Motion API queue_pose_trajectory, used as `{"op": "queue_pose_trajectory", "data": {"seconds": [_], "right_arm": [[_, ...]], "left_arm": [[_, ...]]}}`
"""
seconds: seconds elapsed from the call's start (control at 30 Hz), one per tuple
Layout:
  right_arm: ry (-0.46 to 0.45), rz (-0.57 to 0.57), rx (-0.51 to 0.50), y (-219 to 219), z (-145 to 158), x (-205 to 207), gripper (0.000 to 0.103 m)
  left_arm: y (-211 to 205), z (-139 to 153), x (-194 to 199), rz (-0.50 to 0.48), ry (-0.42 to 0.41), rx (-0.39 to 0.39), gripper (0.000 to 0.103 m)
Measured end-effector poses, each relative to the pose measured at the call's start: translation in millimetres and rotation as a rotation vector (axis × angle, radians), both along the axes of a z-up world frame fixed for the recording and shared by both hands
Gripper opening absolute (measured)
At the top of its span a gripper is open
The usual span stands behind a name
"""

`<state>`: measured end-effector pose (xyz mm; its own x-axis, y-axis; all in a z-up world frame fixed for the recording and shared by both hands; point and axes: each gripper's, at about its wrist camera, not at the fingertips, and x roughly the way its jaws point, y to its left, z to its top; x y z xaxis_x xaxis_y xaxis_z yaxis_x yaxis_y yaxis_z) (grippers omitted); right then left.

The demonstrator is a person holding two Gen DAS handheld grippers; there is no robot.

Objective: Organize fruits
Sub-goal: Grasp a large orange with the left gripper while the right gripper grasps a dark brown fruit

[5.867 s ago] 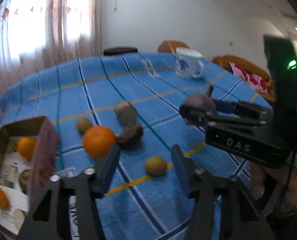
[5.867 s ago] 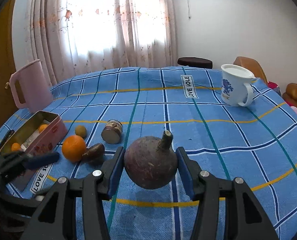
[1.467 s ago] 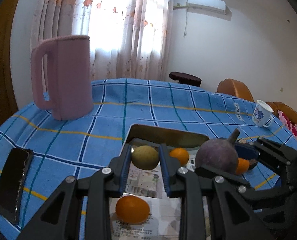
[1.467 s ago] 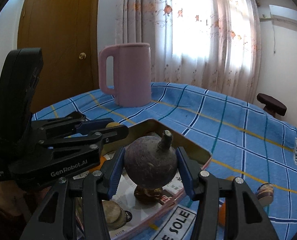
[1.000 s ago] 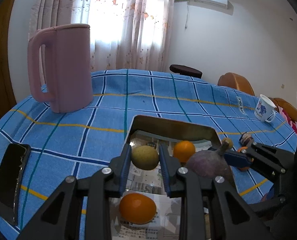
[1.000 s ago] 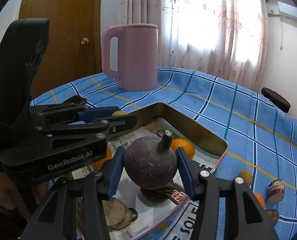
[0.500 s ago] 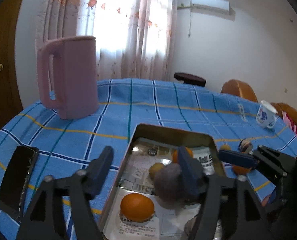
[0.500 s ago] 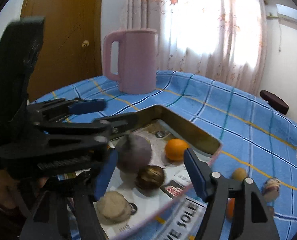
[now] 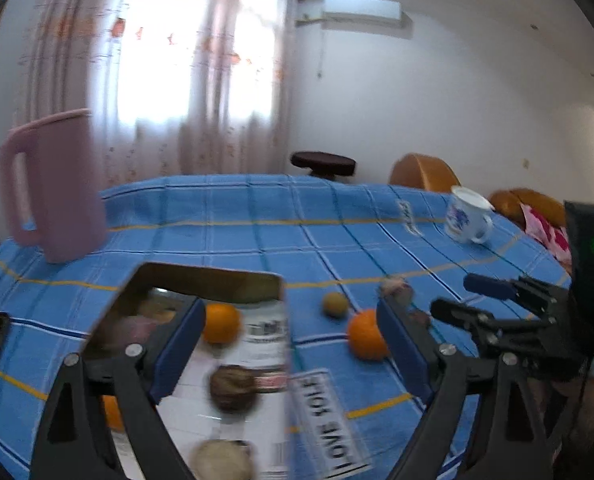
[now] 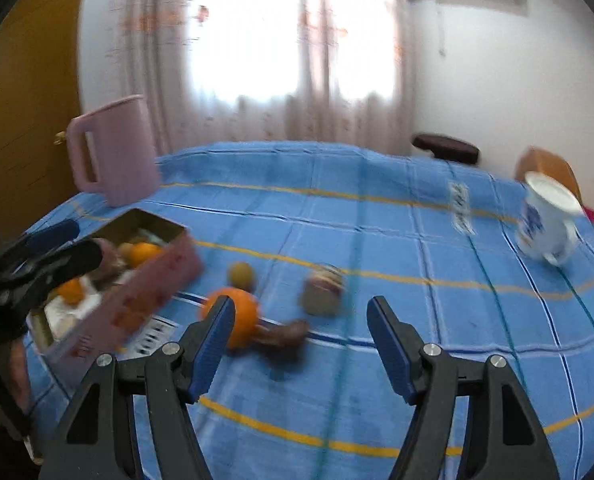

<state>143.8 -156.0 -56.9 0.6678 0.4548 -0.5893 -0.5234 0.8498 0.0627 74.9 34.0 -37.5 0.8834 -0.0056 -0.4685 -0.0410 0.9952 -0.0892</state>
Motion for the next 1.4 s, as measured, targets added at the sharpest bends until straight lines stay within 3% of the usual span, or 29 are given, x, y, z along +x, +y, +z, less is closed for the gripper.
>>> {"op": "queue_pose_trajectory", "data": {"seconds": [0.33, 0.47, 0.53, 0.83, 0.93, 1.0, 1.07, 1.4], "right_arm": [[0.119, 0.121, -0.099, 27, -23, 12, 0.055], [0.185, 0.152, -0.051, 25, -28, 24, 0.042], [0.191, 0.162, -0.031, 23, -28, 24, 0.040], [0.053, 0.034, -0.034, -3, -10, 8, 0.040], [0.041, 0.009, -0.010, -15, -8, 10, 0.040], [0.044, 0.003, 0.004, -19, -7, 12, 0.040], [0.045, 0.004, 0.014, -21, -6, 12, 0.040], [0.065, 0.018, 0.003, -17, -11, 14, 0.040]], "left_arm": [[-23, -9, 17, -0.027, 0.051, 0.049, 0.090], [-25, -10, 19, -0.034, 0.064, 0.058, 0.090], [-29, -11, 20, -0.051, 0.067, 0.056, 0.090], [-53, -13, 32, -0.095, 0.097, 0.095, 0.087], [-64, -18, 43, -0.121, 0.133, 0.122, 0.077], [-68, -23, 53, -0.137, 0.183, 0.122, 0.064], [-71, -27, 62, -0.155, 0.217, 0.113, 0.056], [-68, -41, 85, -0.128, 0.321, 0.115, 0.054]]}}
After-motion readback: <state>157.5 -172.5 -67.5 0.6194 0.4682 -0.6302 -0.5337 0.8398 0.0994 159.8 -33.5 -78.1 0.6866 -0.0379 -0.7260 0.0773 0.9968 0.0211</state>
